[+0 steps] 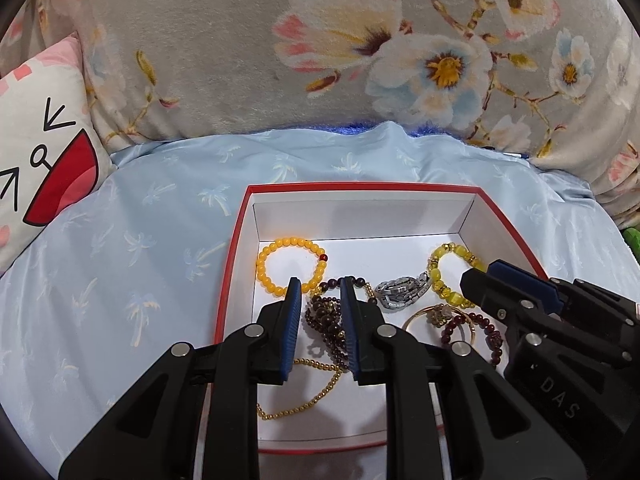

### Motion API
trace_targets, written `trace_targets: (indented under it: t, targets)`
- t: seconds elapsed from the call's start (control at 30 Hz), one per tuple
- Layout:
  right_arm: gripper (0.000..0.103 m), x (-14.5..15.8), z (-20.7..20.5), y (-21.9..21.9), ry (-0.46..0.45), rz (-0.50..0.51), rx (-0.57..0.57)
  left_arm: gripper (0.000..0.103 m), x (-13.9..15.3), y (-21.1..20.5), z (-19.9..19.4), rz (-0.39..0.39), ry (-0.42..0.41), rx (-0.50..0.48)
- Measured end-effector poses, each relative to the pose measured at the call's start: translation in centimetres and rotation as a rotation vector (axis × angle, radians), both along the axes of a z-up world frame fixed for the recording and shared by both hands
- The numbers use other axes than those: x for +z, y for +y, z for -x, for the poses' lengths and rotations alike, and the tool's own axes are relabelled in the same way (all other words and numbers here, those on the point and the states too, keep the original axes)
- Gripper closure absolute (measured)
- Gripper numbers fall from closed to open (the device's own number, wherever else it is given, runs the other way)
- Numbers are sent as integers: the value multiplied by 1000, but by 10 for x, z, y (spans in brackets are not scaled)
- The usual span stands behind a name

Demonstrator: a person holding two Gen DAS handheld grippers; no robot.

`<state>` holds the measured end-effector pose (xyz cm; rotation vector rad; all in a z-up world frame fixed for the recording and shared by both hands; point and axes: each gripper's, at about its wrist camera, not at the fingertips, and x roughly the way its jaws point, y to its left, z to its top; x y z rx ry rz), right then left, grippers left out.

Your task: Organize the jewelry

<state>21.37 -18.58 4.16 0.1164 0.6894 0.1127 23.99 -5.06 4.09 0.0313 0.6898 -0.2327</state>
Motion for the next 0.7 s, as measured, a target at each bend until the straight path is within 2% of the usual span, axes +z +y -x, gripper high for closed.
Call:
trace_targets:
  t: [0.4,0.63,0.7]
  targets:
    - [79,11,40,6,-37,33,-27,84,6,4,34,-4,-3,23]
    - [78,10,62,7,-31,14,-38,84,9,4,53,-12,-2,27]
    - [75,10,66,9,-29,9,-36,84,10,4,54,-8,1,27]
